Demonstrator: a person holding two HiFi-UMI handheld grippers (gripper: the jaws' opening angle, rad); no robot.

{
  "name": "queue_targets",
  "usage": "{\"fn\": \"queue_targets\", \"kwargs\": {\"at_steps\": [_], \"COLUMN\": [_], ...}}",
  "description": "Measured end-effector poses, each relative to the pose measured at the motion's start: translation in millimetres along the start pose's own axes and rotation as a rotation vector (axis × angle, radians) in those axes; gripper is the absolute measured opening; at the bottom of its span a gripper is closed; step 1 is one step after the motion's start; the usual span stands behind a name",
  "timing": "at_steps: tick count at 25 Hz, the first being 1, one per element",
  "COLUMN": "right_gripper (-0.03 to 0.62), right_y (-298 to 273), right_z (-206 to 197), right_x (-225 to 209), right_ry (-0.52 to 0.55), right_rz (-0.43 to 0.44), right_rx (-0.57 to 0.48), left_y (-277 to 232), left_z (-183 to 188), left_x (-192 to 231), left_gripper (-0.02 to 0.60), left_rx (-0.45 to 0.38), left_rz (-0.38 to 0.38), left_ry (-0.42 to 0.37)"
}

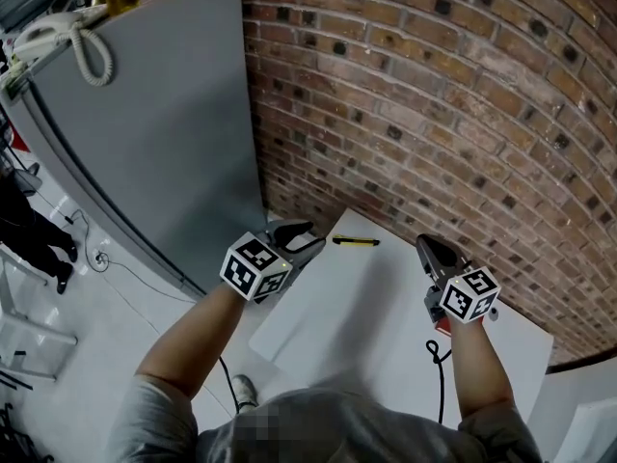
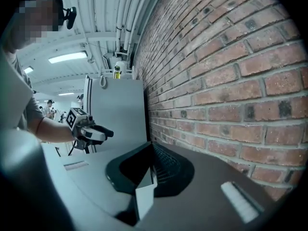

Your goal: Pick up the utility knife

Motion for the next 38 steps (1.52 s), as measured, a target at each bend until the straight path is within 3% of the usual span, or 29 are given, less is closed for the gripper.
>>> {"fn": "queue_targets", "kwargs": {"at_steps": [9,15,23,29,33,38], "right_gripper": [0.009,0.009,0.009,0.009,0.009,0.009], "right_y": [-10.0,-18.4,-32.3,-43.1,-48.1,-53.0], "right_z": [-46.6,-81.6,-124.3,-148.5,-161.1,-173.2], "right_x": [-29.6,-52.1,-82.5,-106.3,-123.2,-136.9], "right_ry": [-0.022,-0.022,-0.018,-0.012,-0.001,-0.005], "right_rz": [0.002,0.008,0.007,-0.003,-0.018,-0.024], "right_rx": [0.033,0.058,0.084,0.091,0.094,0.101], "left_y": [-88.4,-149.0,-209.5,-238.4,-254.7,-269.6], "left_z": [-49.3,-87.2,-158.6,-212.1,-236.2,-263.4], "left_x": [29.3,48.2,62.8,68.8,69.9,74.7], "left_gripper": [0.21,0.218,0.247,0.249,0.25,0.25], "left_rx": [0.274,0.411,0.625,0.708,0.738,0.789], "left_rz": [-0.209,-0.33,-0.457,-0.494,-0.522,-0.541], "left_ry": [-0.159,-0.25,-0.296,-0.288,-0.332,-0.315]}}
Point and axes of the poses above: the fingertips, and each gripper's own axes: y backward along the fingers, x to its left, z out of its top, the point moved 8 cm from there along y, backward along the fingers, and after that the axes turned 15 degrees about -x, right-handed, at the moved point
